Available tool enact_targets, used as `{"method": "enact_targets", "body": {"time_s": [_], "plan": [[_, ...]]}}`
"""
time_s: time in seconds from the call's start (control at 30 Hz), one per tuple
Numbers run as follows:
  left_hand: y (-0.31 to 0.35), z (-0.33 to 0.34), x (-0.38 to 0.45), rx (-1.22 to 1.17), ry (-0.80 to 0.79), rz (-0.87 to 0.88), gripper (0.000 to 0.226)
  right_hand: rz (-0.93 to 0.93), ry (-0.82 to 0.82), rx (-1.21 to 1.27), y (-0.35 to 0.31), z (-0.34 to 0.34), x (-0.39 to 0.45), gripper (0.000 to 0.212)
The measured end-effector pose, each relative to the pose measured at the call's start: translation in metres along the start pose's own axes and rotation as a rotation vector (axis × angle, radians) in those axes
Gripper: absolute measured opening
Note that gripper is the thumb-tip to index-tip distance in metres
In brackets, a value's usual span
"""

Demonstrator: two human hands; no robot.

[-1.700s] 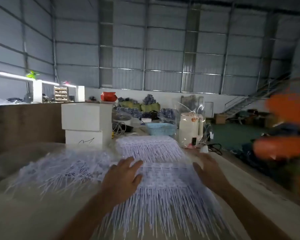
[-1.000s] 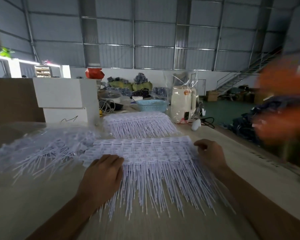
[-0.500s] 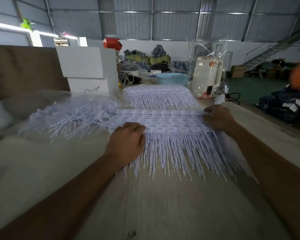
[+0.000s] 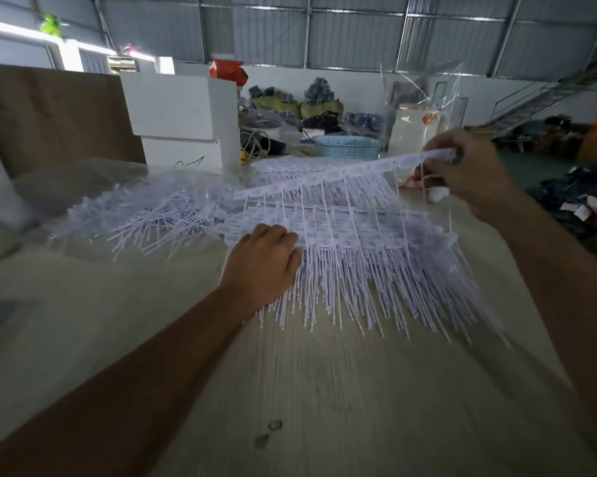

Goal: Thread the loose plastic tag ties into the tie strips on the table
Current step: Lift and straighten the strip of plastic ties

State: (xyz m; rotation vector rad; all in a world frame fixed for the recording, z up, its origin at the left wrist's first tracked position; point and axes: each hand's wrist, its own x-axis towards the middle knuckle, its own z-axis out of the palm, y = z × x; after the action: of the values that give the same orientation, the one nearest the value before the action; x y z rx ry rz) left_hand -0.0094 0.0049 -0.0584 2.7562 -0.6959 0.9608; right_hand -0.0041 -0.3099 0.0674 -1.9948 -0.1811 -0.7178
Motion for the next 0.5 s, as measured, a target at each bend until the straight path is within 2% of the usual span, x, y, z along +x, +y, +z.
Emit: {"method": "enact_targets", "body": {"time_s": [0.07,0.13,0.23,0.33,0.43,0.5], "plan": [[0.001,-0.001,0.000,-0.013,0.006,-0.004,0.036,-0.052,0.058,0.089,-0.014,-0.006,-0.010,0.020],[0.002,-0.002,0.000,-0.020,0.016,-0.009,0.037,-0.101,0.106,0.066,-0.021,-0.008,-0.019,0.021],[0.001,-0.008,0.002,-0.027,0.066,-0.056,0.041,-0.092,0.158,0.133,-0.017,-0.007,-0.034,0.025],[0.001,-0.012,0.003,-0.058,0.115,-0.136,0.047,-0.099,0.223,0.161,-0.011,-0.009,-0.043,0.016],[0.003,-0.018,0.005,-0.297,0.203,-0.177,0.060,-0.229,0.259,0.150,-0.021,-0.018,-0.048,0.016],[0.003,-0.029,0.011,-0.433,0.335,-0.138,0.063,-0.342,0.294,0.149,-0.036,-0.024,-0.052,0.016]]}}
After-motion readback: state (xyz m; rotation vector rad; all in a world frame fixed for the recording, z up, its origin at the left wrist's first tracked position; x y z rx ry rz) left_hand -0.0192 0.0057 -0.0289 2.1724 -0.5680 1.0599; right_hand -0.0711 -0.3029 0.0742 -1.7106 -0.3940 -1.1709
